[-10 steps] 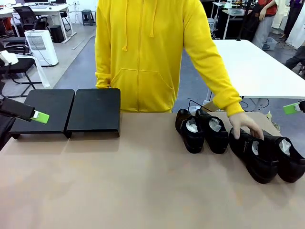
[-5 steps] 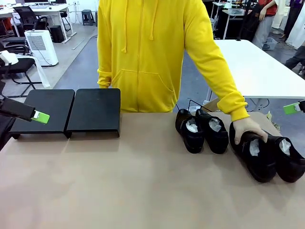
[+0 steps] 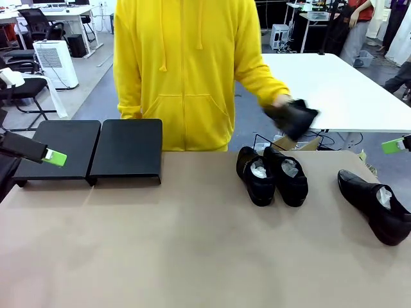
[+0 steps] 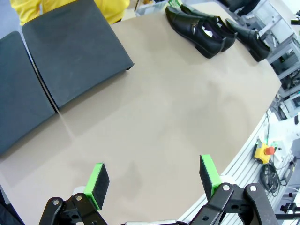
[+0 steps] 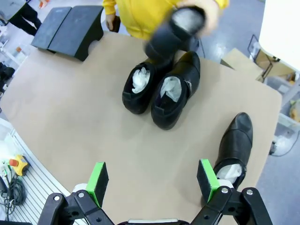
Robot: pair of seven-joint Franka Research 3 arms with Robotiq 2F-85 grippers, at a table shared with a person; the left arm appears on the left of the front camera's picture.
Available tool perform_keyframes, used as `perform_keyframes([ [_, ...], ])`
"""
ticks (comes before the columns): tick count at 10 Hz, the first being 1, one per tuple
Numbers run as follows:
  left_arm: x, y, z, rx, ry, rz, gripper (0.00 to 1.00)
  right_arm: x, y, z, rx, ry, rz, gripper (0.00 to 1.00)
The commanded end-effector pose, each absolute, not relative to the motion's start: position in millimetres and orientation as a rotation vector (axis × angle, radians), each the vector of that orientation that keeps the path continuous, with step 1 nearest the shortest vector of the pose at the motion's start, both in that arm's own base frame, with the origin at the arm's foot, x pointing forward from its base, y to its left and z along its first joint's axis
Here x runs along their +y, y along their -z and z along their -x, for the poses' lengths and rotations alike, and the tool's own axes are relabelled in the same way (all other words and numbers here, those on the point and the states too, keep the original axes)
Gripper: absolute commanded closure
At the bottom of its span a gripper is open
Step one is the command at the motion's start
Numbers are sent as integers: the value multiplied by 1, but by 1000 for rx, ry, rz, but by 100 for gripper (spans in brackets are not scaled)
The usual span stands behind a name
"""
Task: Organize the shoes by placing them on the stand.
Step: Pick up one Shoe and place it in the middle of the table.
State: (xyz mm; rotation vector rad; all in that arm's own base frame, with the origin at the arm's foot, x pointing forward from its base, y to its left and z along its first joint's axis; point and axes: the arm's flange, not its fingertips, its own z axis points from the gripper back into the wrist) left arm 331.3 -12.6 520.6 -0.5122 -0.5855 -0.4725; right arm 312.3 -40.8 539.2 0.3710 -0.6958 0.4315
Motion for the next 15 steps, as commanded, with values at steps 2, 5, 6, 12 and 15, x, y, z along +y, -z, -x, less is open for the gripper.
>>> perform_keyframes([
  [2,-11,-522,-331,-592,491,529,0,-22,-559,-325,-633,-464,-372,0],
  [5,-11,-522,-331,-592,491,529,0,14,-576,-365,-539,-432,-269,0],
  [6,-11,-522,-331,-592,491,529,0,31,-574,-383,-495,-397,-196,0],
  [12,-11,-522,-331,-592,491,529,0,98,-540,-446,-335,-320,22,0],
  [15,-11,-522,-331,-592,491,529,0,108,-528,-464,-313,-308,14,0],
])
